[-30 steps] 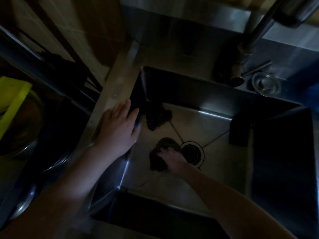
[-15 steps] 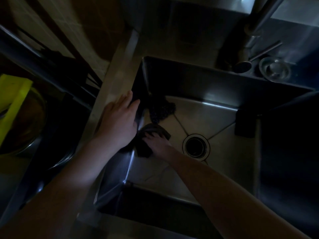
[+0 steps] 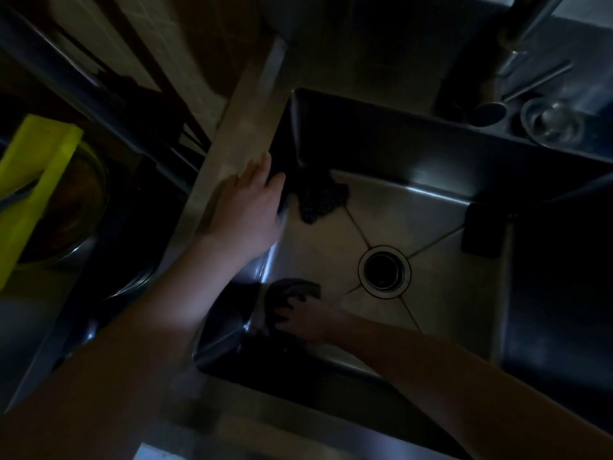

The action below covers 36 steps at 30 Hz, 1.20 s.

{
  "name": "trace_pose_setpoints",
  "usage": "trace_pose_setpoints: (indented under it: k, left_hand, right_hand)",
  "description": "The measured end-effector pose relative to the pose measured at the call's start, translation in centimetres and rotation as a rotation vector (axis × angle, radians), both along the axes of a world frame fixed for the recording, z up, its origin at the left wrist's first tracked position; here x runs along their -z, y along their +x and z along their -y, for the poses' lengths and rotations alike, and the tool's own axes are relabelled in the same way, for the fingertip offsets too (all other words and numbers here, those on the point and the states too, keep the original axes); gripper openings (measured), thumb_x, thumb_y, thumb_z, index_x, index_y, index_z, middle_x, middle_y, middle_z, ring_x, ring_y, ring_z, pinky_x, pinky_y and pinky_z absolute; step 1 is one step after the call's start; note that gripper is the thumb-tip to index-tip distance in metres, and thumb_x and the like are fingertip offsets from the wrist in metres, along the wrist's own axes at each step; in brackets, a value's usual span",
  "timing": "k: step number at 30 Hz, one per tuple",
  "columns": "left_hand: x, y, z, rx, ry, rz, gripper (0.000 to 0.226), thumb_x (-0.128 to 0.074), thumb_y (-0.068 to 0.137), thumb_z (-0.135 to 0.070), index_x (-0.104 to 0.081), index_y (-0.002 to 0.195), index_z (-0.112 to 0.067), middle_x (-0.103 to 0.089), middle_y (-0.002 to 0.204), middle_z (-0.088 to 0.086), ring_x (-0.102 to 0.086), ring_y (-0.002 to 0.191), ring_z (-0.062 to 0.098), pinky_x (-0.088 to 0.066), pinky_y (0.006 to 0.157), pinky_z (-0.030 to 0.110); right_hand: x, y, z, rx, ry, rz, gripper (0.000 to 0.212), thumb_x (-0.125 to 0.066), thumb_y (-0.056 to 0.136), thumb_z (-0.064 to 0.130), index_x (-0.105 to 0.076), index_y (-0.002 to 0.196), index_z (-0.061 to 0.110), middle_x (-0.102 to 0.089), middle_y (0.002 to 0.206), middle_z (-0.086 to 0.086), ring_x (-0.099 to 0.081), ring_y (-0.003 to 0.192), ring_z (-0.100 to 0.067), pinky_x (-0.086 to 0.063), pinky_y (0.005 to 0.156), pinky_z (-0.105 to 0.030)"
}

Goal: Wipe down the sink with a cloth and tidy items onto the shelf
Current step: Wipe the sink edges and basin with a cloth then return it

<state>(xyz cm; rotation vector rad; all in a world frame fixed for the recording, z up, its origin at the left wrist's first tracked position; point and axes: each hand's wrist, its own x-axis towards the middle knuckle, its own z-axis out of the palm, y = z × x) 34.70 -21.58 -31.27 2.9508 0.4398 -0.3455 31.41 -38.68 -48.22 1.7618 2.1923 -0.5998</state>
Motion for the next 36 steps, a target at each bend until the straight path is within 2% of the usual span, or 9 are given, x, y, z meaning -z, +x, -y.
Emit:
trace_pose_setpoints:
  k: [3,7,10,18,22,24,28,32,36]
  left_hand:
    - [0.2,0.1,-0.1,-0.003,0.0,0.01,0.06,-0.055,0.079,-0.012,-0.037,0.136,-0.008,-0.014,0.155,0.018,-0.019,0.141,0.031,-0.027,0.109,0.046]
    - [0.2,0.2,-0.5,0.001,-0.017,0.036,0.063,-0.057,0.078,-0.01,-0.038,0.137,-0.009,-0.019,0.155,0.017,-0.022,0.14,0.03,-0.03,0.106,0.047]
    - [0.5,0.1,-0.7,0.0,-0.023,0.023,0.063,-0.057,0.08,-0.013,-0.036,0.139,-0.012,-0.015,0.156,0.014,-0.018,0.142,0.027,-0.028,0.105,0.05]
    - [0.2,-2.4,1.1,0.008,-0.046,0.022,0.062,-0.055,0.082,-0.014,-0.036,0.14,-0.017,-0.009,0.158,0.007,-0.016,0.143,0.027,-0.024,0.109,0.052]
    - [-0.2,-4.4,3.0,0.012,-0.063,0.04,0.056,-0.051,0.086,-0.013,-0.037,0.14,-0.017,-0.01,0.158,0.006,-0.017,0.143,0.028,-0.024,0.108,0.051]
    - [-0.6,-5.2,3.7,0.012,-0.037,0.043,0.055,-0.052,0.086,-0.014,-0.038,0.139,-0.019,-0.013,0.158,0.006,-0.02,0.143,0.028,-0.028,0.105,0.05]
    - [-2.2,-6.2,5.0,0.009,0.012,0.04,0.056,-0.056,0.085,-0.016,-0.041,0.138,-0.018,-0.02,0.156,0.011,-0.027,0.14,0.031,-0.033,0.101,0.046]
    - [-3.9,-7.1,6.7,-0.027,0.003,0.024,0.055,-0.051,0.089,-0.02,-0.036,0.142,-0.02,-0.015,0.157,0.007,-0.02,0.142,0.027,-0.025,0.108,0.043]
    - [-5.8,-7.7,8.4,-0.081,-0.041,-0.003,0.055,-0.043,0.094,-0.024,-0.025,0.146,-0.024,-0.006,0.159,0.003,-0.012,0.144,0.023,-0.019,0.112,0.037]
  right_hand:
    - [-0.2,-0.4,1.9,0.005,-0.089,-0.108,0.036,-0.034,0.098,0.029,-0.051,0.128,0.021,-0.042,0.141,-0.006,-0.044,0.123,-0.031,-0.045,0.091,-0.041]
    - [-1.3,2.0,4.7,0.072,-0.193,-0.157,0.038,-0.046,0.093,0.012,-0.05,0.13,0.019,-0.036,0.143,-0.008,-0.038,0.125,-0.034,-0.05,0.083,-0.044]
    - [-1.8,4.4,7.7,0.134,-0.234,-0.159,0.04,-0.049,0.092,0.008,-0.051,0.131,0.018,-0.036,0.142,-0.008,-0.039,0.123,-0.034,-0.047,0.077,-0.042]
    - [-3.4,9.0,12.7,0.318,-0.373,-0.024,0.038,-0.049,0.092,0.007,-0.051,0.129,0.012,-0.033,0.145,-0.007,-0.038,0.124,-0.032,-0.044,0.088,-0.042]
    - [-4.7,9.9,13.8,0.397,-0.488,0.096,0.042,-0.051,0.091,0.004,-0.048,0.133,0.007,-0.031,0.146,-0.01,-0.032,0.13,-0.035,-0.043,0.097,-0.051]
    - [-5.5,10.2,14.4,0.514,-0.456,0.117,0.041,-0.05,0.092,0.007,-0.047,0.133,0.008,-0.03,0.146,-0.01,-0.031,0.13,-0.035,-0.043,0.095,-0.052]
    - [-7.3,11.2,15.2,0.716,-0.258,0.125,0.044,-0.049,0.092,0.012,-0.043,0.135,0.017,-0.029,0.146,-0.005,-0.033,0.131,-0.031,-0.048,0.09,-0.041]
    - [-9.4,11.7,15.3,0.864,-0.118,0.032,0.053,-0.057,0.087,0.016,-0.042,0.137,0.024,-0.029,0.145,-0.001,-0.034,0.129,-0.028,-0.051,0.087,-0.04]
    - [-12.4,11.8,15.5,0.947,-0.025,-0.054,0.057,-0.059,0.084,0.015,-0.043,0.138,0.027,-0.03,0.145,0.001,-0.032,0.131,-0.025,-0.051,0.093,-0.039]
